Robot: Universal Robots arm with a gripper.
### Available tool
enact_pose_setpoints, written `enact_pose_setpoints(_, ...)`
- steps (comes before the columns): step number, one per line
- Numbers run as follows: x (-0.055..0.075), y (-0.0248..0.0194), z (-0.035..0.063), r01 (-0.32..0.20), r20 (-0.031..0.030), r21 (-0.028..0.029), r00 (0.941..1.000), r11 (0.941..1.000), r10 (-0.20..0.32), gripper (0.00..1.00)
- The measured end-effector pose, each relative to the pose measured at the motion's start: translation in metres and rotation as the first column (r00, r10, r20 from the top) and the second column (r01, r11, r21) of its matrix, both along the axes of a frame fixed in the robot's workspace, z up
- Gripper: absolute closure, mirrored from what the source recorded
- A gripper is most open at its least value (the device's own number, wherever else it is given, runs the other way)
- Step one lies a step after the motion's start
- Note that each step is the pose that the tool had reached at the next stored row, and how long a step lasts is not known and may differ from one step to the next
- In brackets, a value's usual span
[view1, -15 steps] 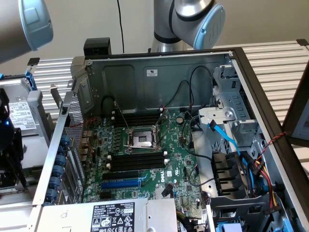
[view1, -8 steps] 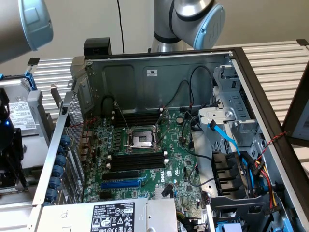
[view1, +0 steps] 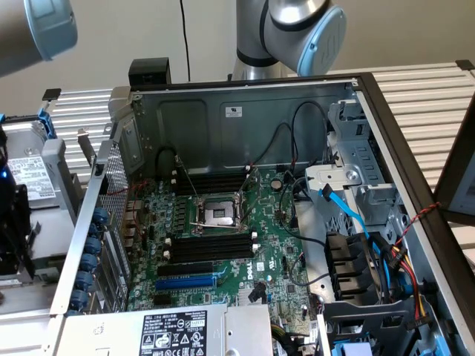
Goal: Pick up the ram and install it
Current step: 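Pick up the ram and move it above insertion slot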
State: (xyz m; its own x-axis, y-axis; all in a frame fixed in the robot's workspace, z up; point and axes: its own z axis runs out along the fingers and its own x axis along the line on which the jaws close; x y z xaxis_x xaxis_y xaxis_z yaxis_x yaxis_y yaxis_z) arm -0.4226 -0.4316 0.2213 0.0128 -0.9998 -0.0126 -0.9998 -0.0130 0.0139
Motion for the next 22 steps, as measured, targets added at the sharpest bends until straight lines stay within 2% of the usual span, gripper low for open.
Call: enact_pose_setpoints(22, 0.0, 0.0, 0.0999, 0.0, 0.0, -0.0001, 1.0, 1.0, 0.0, 0.88)
